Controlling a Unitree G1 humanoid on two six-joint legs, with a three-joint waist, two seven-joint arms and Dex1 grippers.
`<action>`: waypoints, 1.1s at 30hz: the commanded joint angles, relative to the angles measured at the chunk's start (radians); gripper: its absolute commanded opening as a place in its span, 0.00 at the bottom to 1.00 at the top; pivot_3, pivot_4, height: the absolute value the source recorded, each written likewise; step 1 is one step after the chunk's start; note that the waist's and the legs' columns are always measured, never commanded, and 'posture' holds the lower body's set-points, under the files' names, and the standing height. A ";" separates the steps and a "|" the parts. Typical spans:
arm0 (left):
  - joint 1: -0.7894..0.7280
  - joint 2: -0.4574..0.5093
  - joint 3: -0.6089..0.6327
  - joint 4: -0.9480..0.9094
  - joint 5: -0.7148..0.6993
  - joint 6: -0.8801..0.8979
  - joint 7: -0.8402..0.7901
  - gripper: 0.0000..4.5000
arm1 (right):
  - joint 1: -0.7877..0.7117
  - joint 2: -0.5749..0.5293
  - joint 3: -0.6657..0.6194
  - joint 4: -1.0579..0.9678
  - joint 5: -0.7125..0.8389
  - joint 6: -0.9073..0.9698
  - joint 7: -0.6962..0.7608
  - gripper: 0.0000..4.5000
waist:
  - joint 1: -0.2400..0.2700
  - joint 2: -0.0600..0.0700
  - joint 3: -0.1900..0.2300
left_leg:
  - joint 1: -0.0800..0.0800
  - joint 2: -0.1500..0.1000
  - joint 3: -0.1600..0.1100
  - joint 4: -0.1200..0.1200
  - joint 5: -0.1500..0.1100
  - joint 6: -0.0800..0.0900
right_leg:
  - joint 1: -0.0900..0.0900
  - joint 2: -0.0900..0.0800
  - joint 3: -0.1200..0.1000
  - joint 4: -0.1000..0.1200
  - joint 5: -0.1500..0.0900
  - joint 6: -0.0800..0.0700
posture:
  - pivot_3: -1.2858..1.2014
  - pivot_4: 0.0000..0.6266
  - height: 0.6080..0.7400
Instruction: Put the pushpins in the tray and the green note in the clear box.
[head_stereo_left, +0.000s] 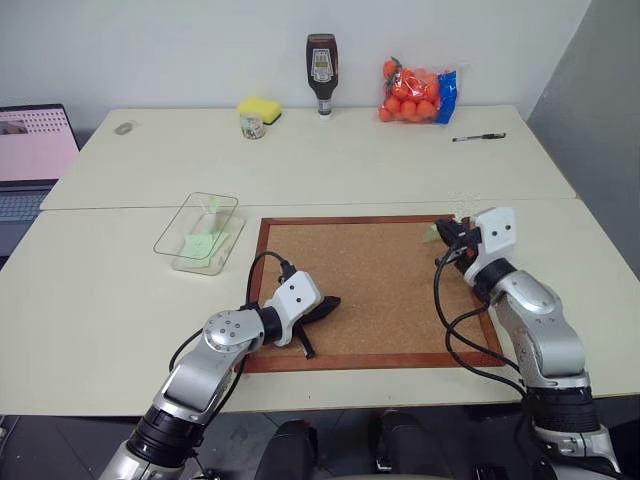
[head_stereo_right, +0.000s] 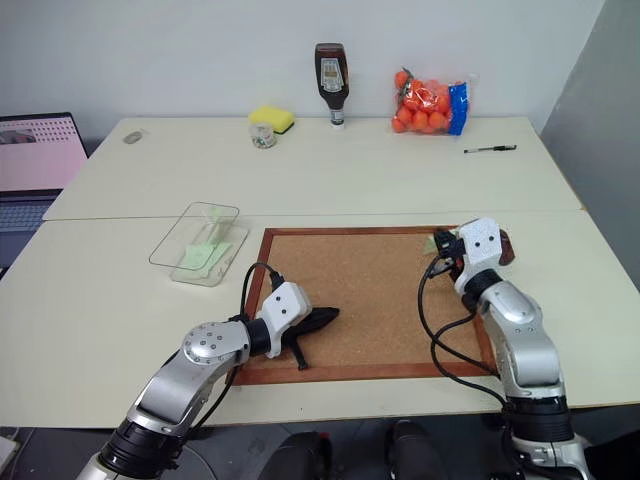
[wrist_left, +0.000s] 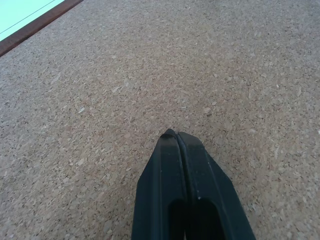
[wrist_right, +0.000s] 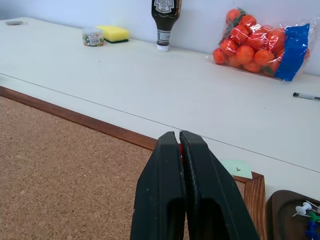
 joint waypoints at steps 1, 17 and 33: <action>0.029 0.000 -0.018 0.069 0.026 0.027 0.003 0.00 | -0.025 -0.008 -0.017 -0.054 0.019 0.001 0.006 0.00 | 0.000 0.000 0.000 | 0.000 0.000 0.000 0.000 0.000 0.000 | 0.000 0.000 0.000 0.000 0.000 0.000 | 0.52 0.24 1.00; -0.197 -0.111 0.138 0.098 -0.092 -0.020 0.009 0.54 | -0.047 -0.001 0.009 -0.115 0.064 0.073 0.031 0.00 | 0.004 -0.002 0.001 | -0.003 0.000 -0.002 0.001 0.000 0.000 | -0.001 0.000 -0.002 0.000 0.002 0.000 | 0.52 0.24 1.00; -0.390 -0.214 0.065 0.327 -0.047 -0.156 -0.088 0.98 | -0.083 -0.002 0.053 -0.242 0.171 0.269 0.053 0.00 | 0.005 -0.002 0.001 | -0.008 0.000 -0.003 0.001 0.000 0.000 | -0.001 0.000 -0.002 -0.008 0.003 0.000 | 0.52 0.24 1.00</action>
